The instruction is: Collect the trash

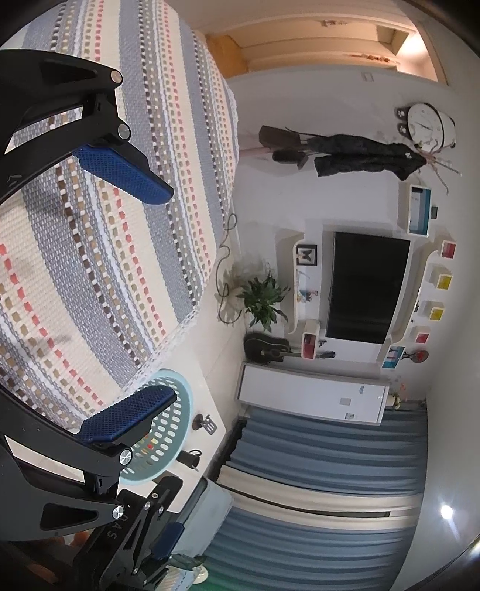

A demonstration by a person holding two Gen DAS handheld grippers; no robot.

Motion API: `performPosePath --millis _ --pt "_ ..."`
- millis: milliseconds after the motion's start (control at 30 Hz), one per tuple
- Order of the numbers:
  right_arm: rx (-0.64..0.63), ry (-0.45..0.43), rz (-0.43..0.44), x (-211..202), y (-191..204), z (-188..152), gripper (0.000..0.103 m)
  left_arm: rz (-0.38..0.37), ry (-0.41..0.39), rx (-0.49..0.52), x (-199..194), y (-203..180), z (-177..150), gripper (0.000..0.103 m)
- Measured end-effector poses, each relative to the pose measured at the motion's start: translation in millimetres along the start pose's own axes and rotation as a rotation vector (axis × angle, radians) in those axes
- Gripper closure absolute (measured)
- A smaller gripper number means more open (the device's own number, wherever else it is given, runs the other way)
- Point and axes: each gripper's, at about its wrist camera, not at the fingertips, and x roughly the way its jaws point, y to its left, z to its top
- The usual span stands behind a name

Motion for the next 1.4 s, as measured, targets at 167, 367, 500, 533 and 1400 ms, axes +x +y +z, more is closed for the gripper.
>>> performPosePath --millis 167,367,500,533,1400 --pt "-0.006 -0.006 -0.001 -1 1 0 0.025 0.003 -0.005 -0.005 -2 3 1 0.008" --pt "-0.022 -0.019 -0.008 -5 3 1 0.025 0.001 -0.003 -0.012 -3 6 2 0.008" --pt "-0.021 -0.021 -0.007 -6 4 1 0.025 -0.002 -0.005 -0.007 -4 6 3 0.008" --pt "-0.021 -0.021 -0.006 -6 4 1 0.025 -0.001 -0.006 -0.006 -4 6 3 0.008" --pt "-0.031 -0.014 0.005 -6 11 0 0.025 -0.008 0.008 -0.014 -3 8 5 0.008"
